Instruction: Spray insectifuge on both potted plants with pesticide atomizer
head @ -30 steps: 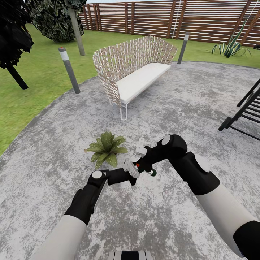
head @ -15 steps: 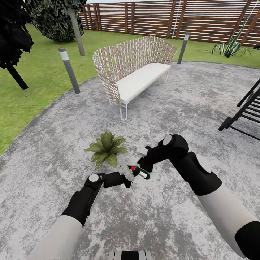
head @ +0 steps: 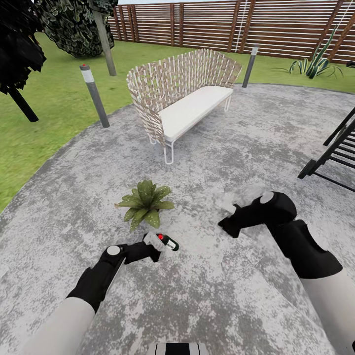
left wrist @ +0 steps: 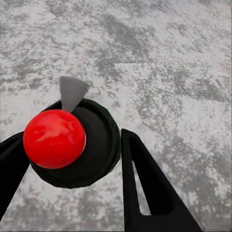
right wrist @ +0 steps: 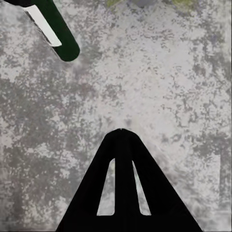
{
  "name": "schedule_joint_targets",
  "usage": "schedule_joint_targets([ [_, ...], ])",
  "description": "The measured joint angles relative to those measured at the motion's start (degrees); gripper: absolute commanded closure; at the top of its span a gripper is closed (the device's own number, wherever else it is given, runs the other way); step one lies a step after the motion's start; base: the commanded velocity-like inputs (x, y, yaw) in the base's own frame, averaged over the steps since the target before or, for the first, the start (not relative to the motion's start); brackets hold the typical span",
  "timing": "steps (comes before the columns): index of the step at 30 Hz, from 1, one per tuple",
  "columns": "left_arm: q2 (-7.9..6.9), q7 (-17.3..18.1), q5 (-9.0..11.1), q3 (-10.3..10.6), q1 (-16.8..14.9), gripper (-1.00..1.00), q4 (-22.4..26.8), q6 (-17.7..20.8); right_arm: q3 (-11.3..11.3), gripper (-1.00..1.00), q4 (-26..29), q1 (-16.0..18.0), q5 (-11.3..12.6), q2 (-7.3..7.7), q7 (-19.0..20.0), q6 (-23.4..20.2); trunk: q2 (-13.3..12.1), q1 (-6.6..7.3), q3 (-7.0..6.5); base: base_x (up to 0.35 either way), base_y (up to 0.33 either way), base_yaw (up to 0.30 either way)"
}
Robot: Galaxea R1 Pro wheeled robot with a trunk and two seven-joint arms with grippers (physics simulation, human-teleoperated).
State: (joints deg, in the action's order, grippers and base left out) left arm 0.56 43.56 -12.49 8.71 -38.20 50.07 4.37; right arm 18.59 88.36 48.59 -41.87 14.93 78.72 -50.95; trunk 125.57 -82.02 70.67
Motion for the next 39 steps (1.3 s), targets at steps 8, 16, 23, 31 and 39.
schedule_joint_targets([
  [8, -0.21, -5.2, 0.5, -0.1, 3.2, 1.00, 0.1, 6.2, -22.1, 1.00, 1.9, -15.6, -0.1, 7.91, -0.4, 0.8, 0.0, 0.00, 0.00, 0.000, 0.000, 0.000],
  [16, 0.20, -14.1, 1.2, -2.0, 7.5, 1.00, 0.4, 12.2, -47.5, -1.00, 1.8, -25.3, 0.4, 2.22, -2.2, 11.6, 0.0, 0.00, 0.00, 0.000, 0.000, 0.000],
  [23, 0.20, -16.5, 1.7, -8.7, 12.7, 1.00, 3.1, 12.9, -55.7, -1.00, 1.9, -25.7, 0.5, -2.28, 0.1, 16.5, 0.0, 0.00, 0.00, 0.000, 0.000, 0.000],
  [31, 0.05, -16.8, 1.9, -14.5, 15.8, 1.00, 4.5, 12.9, -62.0, -1.00, 2.0, -25.8, 0.2, -2.22, 0.9, 15.6, 0.0, 0.00, -0.06, 0.000, 0.000, 0.000],
  [39, -0.08, -16.8, 2.0, -17.5, 17.2, 1.00, 4.6, 12.7, -64.5, -1.00, 2.2, -25.7, 0.2, -1.36, 1.0, 12.0, 0.0, 0.00, -0.11, 0.000, 0.000, 0.000],
])
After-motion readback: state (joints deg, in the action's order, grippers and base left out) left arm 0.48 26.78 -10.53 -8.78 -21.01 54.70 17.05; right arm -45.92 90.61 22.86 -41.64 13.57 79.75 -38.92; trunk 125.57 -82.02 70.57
